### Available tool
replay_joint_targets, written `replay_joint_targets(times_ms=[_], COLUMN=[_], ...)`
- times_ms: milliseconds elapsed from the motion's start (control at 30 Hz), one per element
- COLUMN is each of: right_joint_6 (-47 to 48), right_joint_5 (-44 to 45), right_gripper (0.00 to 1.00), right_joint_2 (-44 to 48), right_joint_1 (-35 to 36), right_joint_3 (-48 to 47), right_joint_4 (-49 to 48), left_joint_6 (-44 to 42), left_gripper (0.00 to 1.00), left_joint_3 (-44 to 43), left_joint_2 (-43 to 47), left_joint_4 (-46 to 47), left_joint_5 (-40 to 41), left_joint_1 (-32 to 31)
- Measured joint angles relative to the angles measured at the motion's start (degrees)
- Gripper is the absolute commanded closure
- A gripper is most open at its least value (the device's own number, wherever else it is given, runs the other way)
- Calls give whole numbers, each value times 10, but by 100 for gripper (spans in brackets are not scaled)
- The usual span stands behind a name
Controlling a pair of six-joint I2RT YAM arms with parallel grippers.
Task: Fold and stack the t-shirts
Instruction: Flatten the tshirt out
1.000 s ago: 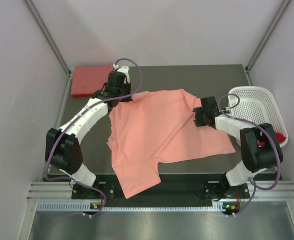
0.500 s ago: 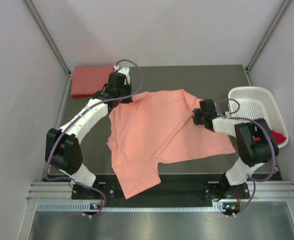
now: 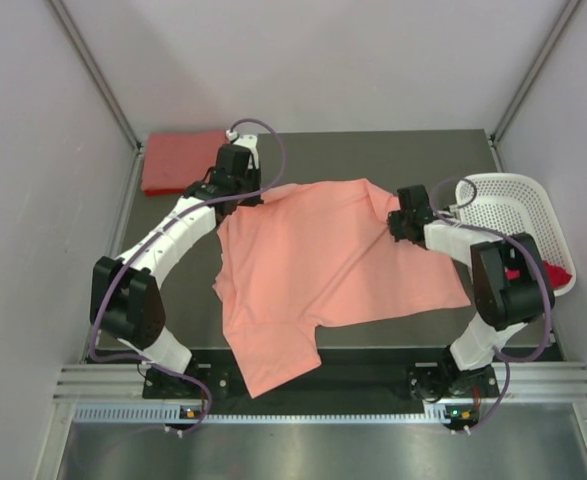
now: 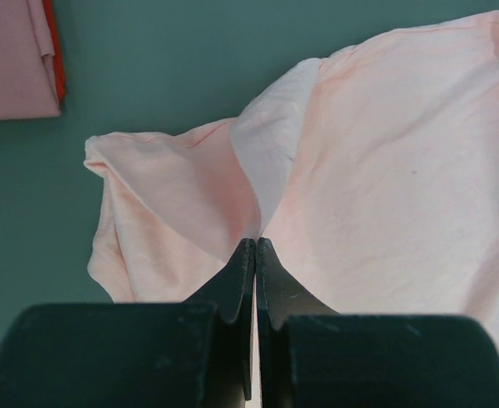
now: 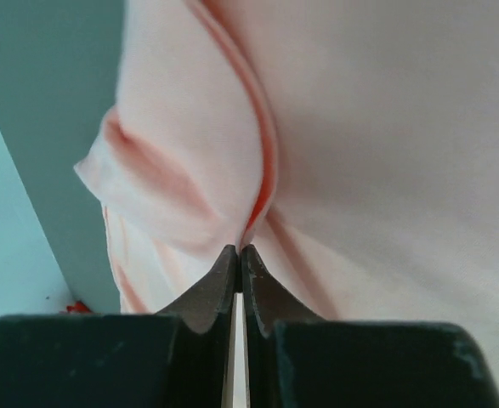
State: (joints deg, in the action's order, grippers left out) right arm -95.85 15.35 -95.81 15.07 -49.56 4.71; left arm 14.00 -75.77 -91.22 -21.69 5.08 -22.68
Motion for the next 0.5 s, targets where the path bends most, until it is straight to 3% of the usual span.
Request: replay_joint_targets(times_ms=[233, 500], right_joint_6=[180, 436], right_joint_5=[11, -22], right_gripper=[100, 100], right_joint_2=[6, 36], right_joint_1=[-2, -2], right_joint_3=[-126, -272], right_joint_4=[114, 186], left_joint_6=[-8, -51], left_gripper=[100, 100], left_joint_3=[-12, -31], left_joint_2=[26, 142], left_joint_4=[-17, -15], left_joint_5=[57, 118], left_joint_1=[0, 0])
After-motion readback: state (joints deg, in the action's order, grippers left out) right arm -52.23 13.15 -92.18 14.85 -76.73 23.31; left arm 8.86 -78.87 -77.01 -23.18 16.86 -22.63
